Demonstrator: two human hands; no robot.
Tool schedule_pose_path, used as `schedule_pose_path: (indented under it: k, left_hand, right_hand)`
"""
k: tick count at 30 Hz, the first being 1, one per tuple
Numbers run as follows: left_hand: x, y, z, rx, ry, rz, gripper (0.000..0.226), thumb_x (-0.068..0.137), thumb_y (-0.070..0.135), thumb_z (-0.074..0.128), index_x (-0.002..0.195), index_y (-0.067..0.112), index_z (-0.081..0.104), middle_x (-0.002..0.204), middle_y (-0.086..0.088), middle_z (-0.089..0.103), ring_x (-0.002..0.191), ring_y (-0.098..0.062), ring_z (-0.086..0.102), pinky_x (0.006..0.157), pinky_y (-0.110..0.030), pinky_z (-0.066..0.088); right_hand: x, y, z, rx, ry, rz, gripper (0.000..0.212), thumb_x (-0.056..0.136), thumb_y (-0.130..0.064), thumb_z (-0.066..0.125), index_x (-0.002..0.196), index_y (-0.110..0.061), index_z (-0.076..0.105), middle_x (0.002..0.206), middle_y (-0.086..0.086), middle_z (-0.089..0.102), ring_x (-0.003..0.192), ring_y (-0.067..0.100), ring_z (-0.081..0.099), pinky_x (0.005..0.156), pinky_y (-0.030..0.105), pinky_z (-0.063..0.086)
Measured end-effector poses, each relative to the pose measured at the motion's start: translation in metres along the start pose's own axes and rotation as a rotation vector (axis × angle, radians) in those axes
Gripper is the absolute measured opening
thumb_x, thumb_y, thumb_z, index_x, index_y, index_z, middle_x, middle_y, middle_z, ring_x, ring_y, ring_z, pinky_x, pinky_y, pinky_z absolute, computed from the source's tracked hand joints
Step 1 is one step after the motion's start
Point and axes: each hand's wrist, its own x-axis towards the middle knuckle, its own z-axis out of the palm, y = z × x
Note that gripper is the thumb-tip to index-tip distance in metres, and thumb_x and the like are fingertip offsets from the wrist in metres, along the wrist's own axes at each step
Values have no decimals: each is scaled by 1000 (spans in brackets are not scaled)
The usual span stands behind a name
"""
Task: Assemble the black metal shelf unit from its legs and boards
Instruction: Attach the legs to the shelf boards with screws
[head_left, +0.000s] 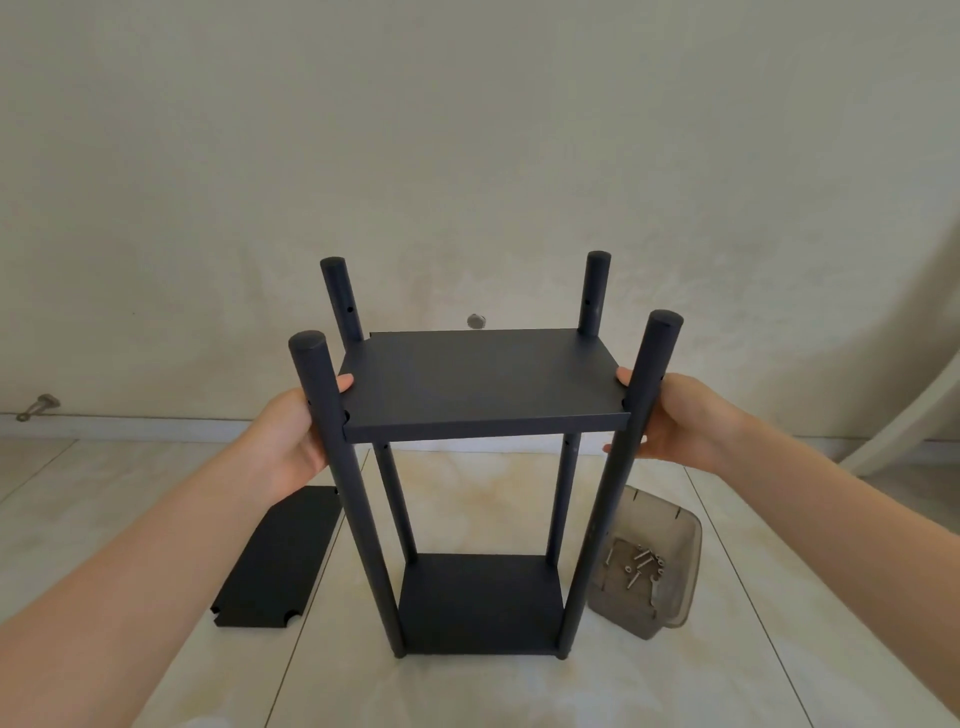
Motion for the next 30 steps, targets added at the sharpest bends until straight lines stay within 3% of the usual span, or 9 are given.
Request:
schedule_pose_path:
  k: [3,7,12,18,22,25,28,30]
  left_hand:
    - [2,-5,-1,1,-18,-33,28,99,20,60,123,6,56,93,-5,64,79,-21,62,49,-23,57]
    - [5,-13,-3,42,-42,-46,44,100,20,58,140,3,51,123,-12,63,94,-24,63,78,-35,51]
    - [8,-22,-7,68,-59,-40,43,100,21,58,139,5,53,112,-8,64,89,-22,64,73,-33,51]
    - [17,-34,-15,75,-21,-9,42,99,23,61,137,7,54,129,-12,65,99,-24,67,76,-37,54]
    - [19,-40,-15,71,-34,-29,44,100,23,58,141,7,51,134,-12,61,111,-26,64,89,-40,54]
    - [25,-49,-11,109,7,-42,46,103,23,52,144,2,45,134,-15,56,122,-28,56,108,-44,43]
    - [33,-56,-7,121,45,-44,49,105,25,48,146,-2,40,134,-19,50,124,-30,51,115,-43,36]
    - [37,-61,-12,142,52,-70,48,105,25,50,145,0,42,142,-20,51,130,-33,52,112,-45,41]
  right_hand:
    - [0,8,0,-35,-10,6,20,100,-21,51,87,-15,66,87,8,64,91,30,57,80,51,54]
    - [2,17,0,-44,-31,28,20,102,-22,48,92,-15,64,96,9,61,94,29,54,76,45,53]
    - [7,26,-2,-9,-45,50,18,102,-25,49,96,-15,63,98,9,61,95,26,56,76,44,52]
    - [13,39,-3,12,-81,32,18,101,-28,51,99,-16,64,91,7,65,87,24,62,84,48,53]
    - [16,44,-4,31,-95,3,16,100,-26,53,99,-14,64,93,9,65,90,28,62,84,50,56]
    - [19,48,-6,13,-89,3,16,100,-25,54,97,-13,65,90,9,67,90,29,62,78,48,59]
    - [22,54,-8,-21,-86,26,15,99,-25,56,97,-13,65,89,9,66,91,29,61,89,54,55]
    - [25,60,-9,-38,-82,37,14,98,-25,57,98,-13,65,92,10,64,92,29,59,94,56,51]
